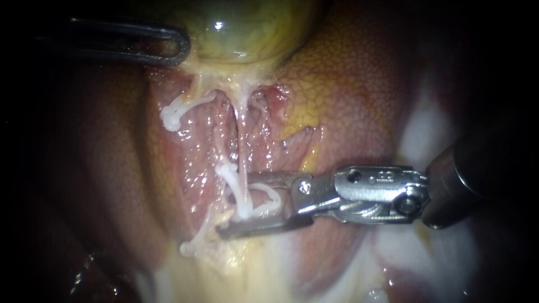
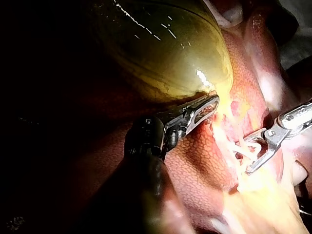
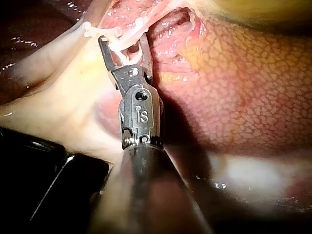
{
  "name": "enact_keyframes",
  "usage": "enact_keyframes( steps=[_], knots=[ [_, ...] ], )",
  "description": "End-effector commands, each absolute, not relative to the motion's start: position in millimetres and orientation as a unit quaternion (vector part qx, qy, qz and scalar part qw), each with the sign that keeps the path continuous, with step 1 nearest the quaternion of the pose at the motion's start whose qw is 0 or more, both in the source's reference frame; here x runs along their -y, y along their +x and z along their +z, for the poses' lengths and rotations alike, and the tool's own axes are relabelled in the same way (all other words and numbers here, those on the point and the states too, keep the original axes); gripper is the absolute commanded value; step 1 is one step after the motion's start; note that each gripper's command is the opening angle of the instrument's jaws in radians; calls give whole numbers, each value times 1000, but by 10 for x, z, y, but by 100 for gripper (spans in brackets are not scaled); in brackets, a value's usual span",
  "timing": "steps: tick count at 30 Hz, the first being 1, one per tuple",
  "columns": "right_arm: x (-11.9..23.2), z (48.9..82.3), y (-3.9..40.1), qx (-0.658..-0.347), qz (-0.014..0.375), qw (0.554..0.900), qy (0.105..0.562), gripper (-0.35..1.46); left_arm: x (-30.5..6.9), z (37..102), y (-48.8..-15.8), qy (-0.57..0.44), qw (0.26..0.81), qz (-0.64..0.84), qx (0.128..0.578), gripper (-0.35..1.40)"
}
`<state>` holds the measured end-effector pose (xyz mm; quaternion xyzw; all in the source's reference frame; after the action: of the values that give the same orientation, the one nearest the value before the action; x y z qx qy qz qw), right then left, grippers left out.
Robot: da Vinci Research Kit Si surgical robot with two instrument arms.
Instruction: Clipping second clip right tube
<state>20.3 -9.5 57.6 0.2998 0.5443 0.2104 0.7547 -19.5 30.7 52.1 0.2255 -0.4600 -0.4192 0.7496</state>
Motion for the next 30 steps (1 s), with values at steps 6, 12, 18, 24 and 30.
enact_keyframes(
  steps=[6, 12, 18, 24, 30],
  knots=[
    [92, 575, 202, -544, 211, 754, 301, 46, -306, 521, -195, 226, 750, -419, 460, -35],
    [84, 569, 202, -549, 213, 749, 303, 46, -306, 521, -195, 226, 750, -419, 460, -35],
    [68, 559, 198, -557, 221, 741, 302, 46, -306, 520, -194, 226, 750, -419, 460, -35],
    [53, 548, 196, -565, 228, 733, 302, 46, -306, 520, -194, 226, 750, -419, 460, -35],
    [46, 544, 196, -570, 231, 728, 303, 46, -306, 520, -194, 226, 750, -419, 460, -35]
  ],
)
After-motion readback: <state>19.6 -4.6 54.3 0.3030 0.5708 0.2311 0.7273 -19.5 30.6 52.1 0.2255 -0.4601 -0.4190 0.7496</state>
